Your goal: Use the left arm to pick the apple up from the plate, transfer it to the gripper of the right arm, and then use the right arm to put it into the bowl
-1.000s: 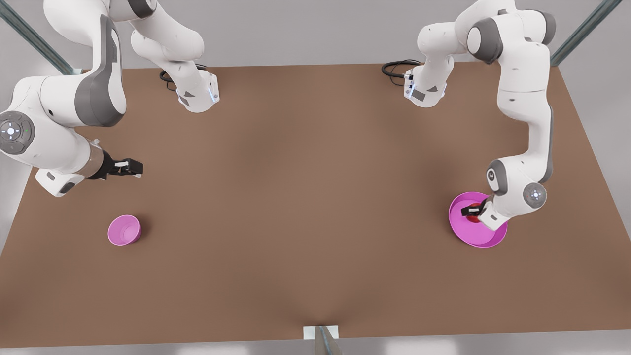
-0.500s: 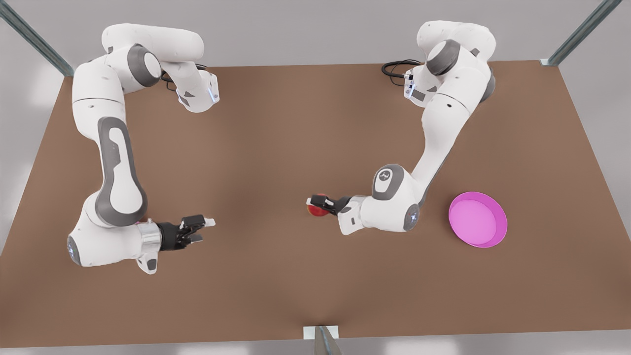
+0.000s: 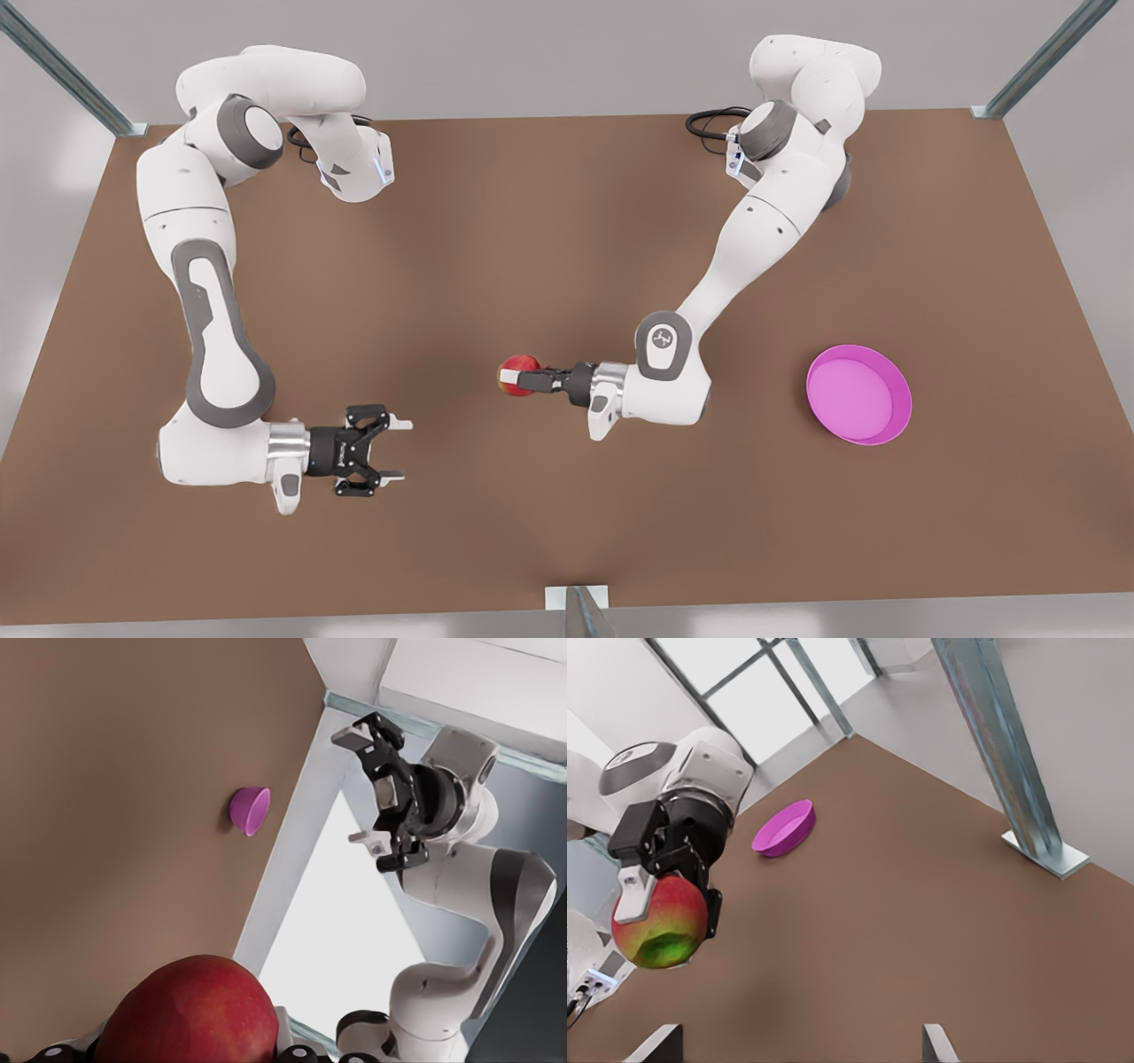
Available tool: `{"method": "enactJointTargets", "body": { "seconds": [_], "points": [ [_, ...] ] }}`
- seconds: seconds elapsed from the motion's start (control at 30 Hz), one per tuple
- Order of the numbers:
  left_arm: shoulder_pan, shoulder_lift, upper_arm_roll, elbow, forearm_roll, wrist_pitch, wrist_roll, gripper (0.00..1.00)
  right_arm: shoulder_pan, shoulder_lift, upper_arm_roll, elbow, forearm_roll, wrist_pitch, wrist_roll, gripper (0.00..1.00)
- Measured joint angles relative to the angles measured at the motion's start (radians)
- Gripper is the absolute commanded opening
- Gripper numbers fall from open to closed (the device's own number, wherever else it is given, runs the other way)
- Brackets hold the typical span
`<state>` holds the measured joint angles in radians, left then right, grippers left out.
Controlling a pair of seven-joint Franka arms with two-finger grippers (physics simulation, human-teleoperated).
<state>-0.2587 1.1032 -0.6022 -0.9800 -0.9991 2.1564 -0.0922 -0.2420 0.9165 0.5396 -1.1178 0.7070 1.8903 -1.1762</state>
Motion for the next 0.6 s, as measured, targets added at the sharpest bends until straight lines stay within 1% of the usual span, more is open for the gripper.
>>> {"method": "enactJointTargets", "body": {
  "seconds": [0.07, 0.23, 0.47, 0.6],
  "points": [
    [-0.001, 0.003, 0.000, 0.000, -0.009, 0.009, 0.024, 0.68, -0.003, 0.003, 0.012, -0.012, 0.017, 0.007, -0.066, 1.00],
    [-0.008, 0.008, -0.001, 0.000, -0.021, 0.037, 0.072, 0.68, -0.036, 0.005, 0.085, -0.078, 0.074, 0.012, -0.226, 1.00],
    [-0.013, 0.009, -0.002, -0.001, -0.026, 0.062, 0.120, 0.68, -0.052, 0.001, 0.126, -0.148, 0.158, -0.005, -0.412, 1.00],
    [-0.016, 0.009, -0.002, -0.001, -0.027, 0.071, 0.139, 0.68, -0.072, -0.018, 0.162, -0.219, 0.193, 0.010, -0.493, 1.00]
  ]
}}
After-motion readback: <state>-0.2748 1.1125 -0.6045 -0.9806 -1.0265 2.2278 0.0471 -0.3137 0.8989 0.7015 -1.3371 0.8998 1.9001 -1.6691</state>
